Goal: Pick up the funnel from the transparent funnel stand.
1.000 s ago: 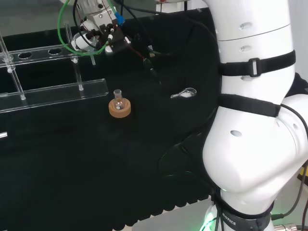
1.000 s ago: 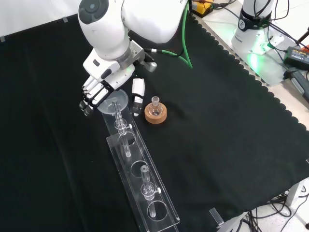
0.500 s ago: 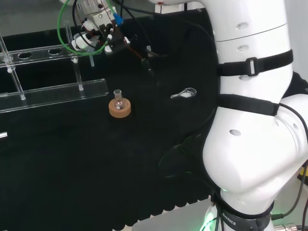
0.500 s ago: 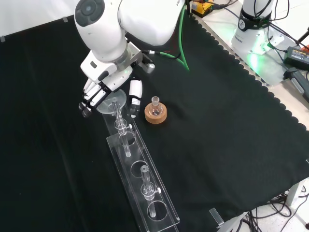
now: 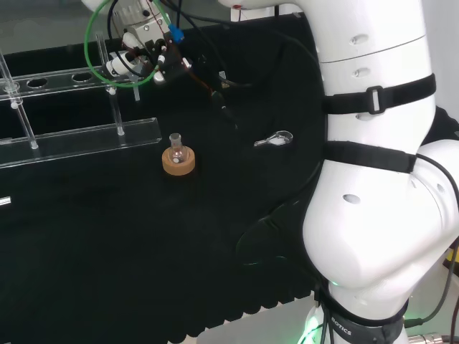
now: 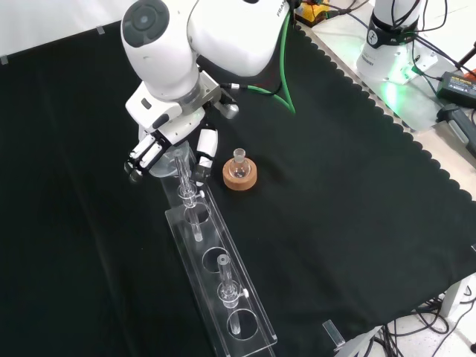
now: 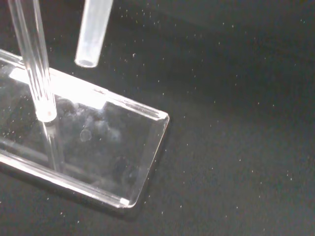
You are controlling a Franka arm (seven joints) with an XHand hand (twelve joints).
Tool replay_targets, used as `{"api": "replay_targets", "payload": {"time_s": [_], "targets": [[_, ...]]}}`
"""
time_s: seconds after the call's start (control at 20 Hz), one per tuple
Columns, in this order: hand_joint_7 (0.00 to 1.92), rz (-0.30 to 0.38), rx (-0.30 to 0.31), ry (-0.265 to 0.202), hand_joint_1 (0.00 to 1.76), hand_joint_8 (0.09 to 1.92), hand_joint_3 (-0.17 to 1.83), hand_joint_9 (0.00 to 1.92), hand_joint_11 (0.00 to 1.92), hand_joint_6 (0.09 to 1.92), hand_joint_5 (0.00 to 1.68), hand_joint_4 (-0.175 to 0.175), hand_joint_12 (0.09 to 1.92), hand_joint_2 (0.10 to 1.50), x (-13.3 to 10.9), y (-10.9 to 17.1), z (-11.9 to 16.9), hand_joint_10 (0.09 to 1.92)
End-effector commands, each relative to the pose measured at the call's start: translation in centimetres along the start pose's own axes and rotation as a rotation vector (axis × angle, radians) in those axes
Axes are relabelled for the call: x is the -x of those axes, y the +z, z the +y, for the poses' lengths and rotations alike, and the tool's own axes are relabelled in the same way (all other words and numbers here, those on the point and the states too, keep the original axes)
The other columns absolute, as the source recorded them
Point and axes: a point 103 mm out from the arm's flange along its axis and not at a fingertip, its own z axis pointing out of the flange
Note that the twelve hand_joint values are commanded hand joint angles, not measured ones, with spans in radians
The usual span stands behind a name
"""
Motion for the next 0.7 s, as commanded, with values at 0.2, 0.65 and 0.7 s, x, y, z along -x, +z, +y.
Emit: {"api": "replay_targets", "payload": {"time_s": [0.2, 0.65, 0.7], "targets": [[0.56, -0.068, 0.096, 0.028, 0.24, 1.47, 0.21, 1.05, 1.32, 0.73, 0.33, -0.175, 1.19, 0.98, -0.01, -0.79, -0.09, 1.24], [0.73, -0.138, 0.205, 0.073, 0.59, 1.61, 0.22, 1.25, 1.56, 1.16, 0.33, -0.175, 1.14, 0.99, 0.36, -1.15, 0.1, 1.27], [0.75, -0.139, 0.21, 0.076, 0.62, 1.62, 0.23, 1.28, 1.58, 1.18, 0.35, -0.175, 1.12, 1.0, 0.46, -1.2, 0.11, 1.26]]}}
